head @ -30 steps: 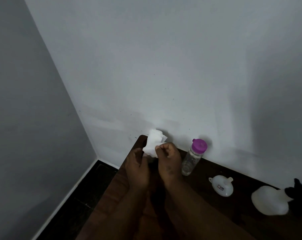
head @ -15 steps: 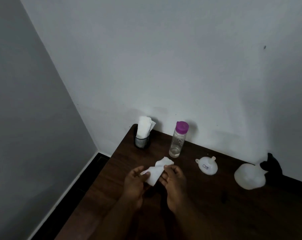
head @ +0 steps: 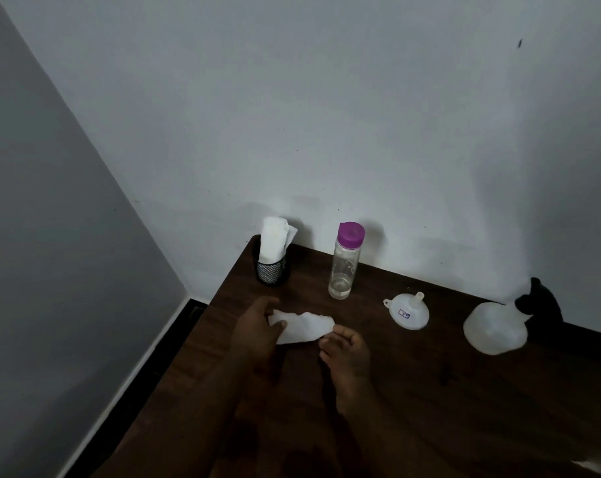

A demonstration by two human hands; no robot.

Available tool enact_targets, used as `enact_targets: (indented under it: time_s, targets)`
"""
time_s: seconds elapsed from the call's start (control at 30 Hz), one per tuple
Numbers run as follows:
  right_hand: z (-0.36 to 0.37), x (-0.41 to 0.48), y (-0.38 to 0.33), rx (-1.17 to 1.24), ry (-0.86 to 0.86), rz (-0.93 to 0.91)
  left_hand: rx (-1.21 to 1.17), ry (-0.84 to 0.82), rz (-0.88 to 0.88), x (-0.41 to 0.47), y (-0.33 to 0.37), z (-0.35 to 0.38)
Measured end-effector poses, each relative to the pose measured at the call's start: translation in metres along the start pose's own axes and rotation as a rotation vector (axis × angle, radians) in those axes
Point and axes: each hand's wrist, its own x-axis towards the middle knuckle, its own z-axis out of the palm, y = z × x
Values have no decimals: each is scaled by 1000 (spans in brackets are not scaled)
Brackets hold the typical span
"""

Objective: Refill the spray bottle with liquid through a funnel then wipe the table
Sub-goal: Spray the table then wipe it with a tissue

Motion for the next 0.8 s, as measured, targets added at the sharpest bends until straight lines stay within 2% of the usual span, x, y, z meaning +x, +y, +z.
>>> enact_targets:
  time_s: [0.1, 0.17, 0.27, 0.37, 0.47, 0.53, 0.6, 0.67, 0.8]
  targets:
    - [-7, -1, 12, -592, 184, -289, 406, 75, 117, -10, -2, 1]
    - [-6, 0, 20, -928, 216, -484, 557, 91, 170, -27, 2, 10]
    - [5, -2, 22, -1138, 84, -647, 632, -51, 267, -53, 4, 31]
    - [14, 8, 27, -1375, -207, -867, 692, -145, 316, -62, -1, 44]
    - [18, 25, 28, -1662, -310, -869, 727, -124, 337, -58, -10, 46]
    - [17, 29, 24, -1773, -338, -850, 759, -134, 352, -55, -11, 47]
    - [13, 31, 22, -1802, -338, -940, 791, -104, 393, -54, -12, 49]
    - [7, 28, 19, -1861, -401, -892, 808, -112, 387, -55, -6, 51]
    - [-5, 25, 13, -1909, -407, -892, 758, -127, 429, -53, 1, 60]
